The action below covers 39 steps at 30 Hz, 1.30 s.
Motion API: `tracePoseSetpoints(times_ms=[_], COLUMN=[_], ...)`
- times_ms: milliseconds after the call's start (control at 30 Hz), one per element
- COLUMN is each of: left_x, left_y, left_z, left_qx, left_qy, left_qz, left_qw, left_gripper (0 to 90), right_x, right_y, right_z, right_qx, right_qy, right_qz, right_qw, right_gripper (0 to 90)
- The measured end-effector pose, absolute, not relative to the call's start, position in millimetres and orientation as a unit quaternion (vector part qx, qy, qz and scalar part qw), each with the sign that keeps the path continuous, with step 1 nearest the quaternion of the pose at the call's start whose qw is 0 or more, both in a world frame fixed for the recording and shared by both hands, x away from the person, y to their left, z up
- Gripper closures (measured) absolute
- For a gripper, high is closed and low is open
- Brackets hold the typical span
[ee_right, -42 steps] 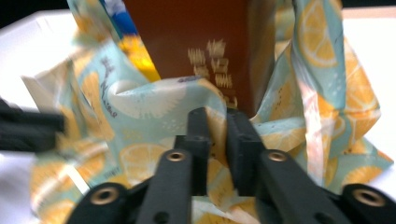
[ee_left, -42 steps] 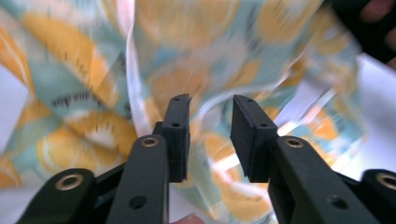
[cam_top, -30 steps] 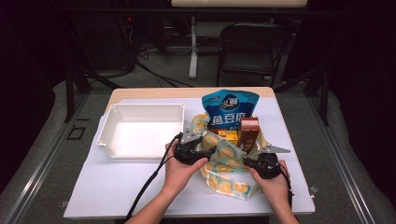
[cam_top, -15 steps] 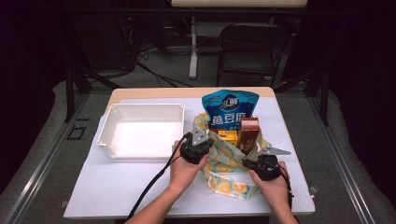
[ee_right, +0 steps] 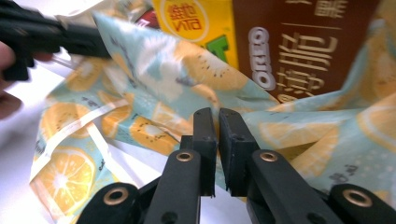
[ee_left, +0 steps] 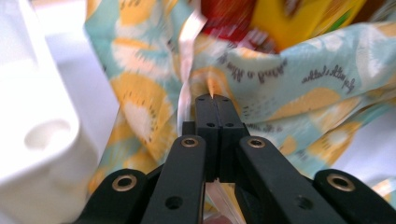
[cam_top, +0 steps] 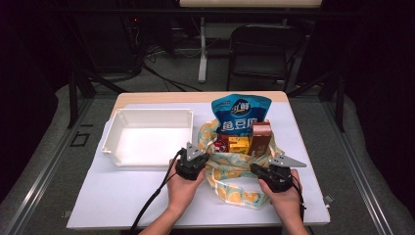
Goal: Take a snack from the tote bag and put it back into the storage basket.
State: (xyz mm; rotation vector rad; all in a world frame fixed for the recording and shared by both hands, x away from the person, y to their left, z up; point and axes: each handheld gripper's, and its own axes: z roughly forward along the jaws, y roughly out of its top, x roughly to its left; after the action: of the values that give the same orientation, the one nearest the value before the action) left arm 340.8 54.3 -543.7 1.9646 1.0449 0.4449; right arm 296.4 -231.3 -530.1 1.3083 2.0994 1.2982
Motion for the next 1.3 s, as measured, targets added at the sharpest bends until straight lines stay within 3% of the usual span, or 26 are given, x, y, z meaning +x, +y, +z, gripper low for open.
tracePoseSetpoints(times_ms=[233, 367, 500, 667, 833, 967, 1067, 1200, 1300], left_x=[351.4, 353.6, 348.5, 335.2, 325.9, 334.0, 343.6, 356.2, 361.7], left_y=[41.6, 42.9, 50.7, 60.0, 70.5, 73.7, 74.1, 68.3, 64.3], left_z=[-562.3, -561.9, -559.2, -539.9, -515.2, -506.0, -505.5, -508.4, -513.5], left_qx=[0.814, 0.814, 0.803, 0.789, 0.771, 0.753, 0.737, 0.737, 0.737], left_qy=[0.429, 0.429, 0.423, 0.407, 0.395, 0.413, 0.431, 0.44, 0.45], left_qz=[0.151, 0.139, 0.127, 0.126, 0.141, 0.17, 0.174, 0.176, 0.174], left_qw=[0.361, 0.367, 0.401, 0.442, 0.479, 0.484, 0.49, 0.482, 0.474], left_gripper=[90.0, 90.0, 86.0, 70.0, 62.5, 53.3, 49.7, 52.2, 63.7], right_x=[307.3, 316.7, 309.2, 288.6, 288.3, 302.4, 313.7, 332.9, 347.9], right_y=[-229.0, -244.4, -252.8, -270.8, -292.9, -298.8, -297.0, -295.4, -294.3], right_z=[-545.8, -558.9, -550.3, -514.9, -494.4, -489.8, -487.7, -482.4, -482.9], right_qx=[0.5, 0.536, 0.531, 0.5, 0.511, 0.533, 0.531, 0.527, 0.524], right_qy=[0.754, 0.752, 0.732, 0.708, 0.66, 0.63, 0.628, 0.629, 0.634], right_qz=[0.398, 0.365, 0.41, 0.465, 0.496, 0.503, 0.508, 0.511, 0.516], right_qw=[0.149, 0.115, 0.117, 0.18, 0.24, 0.256, 0.255, 0.255, 0.239], right_gripper=[88.0, 90.0, 79.4, 70.5, 60.5, 50.0, 49.7, 54.5, 61.6])
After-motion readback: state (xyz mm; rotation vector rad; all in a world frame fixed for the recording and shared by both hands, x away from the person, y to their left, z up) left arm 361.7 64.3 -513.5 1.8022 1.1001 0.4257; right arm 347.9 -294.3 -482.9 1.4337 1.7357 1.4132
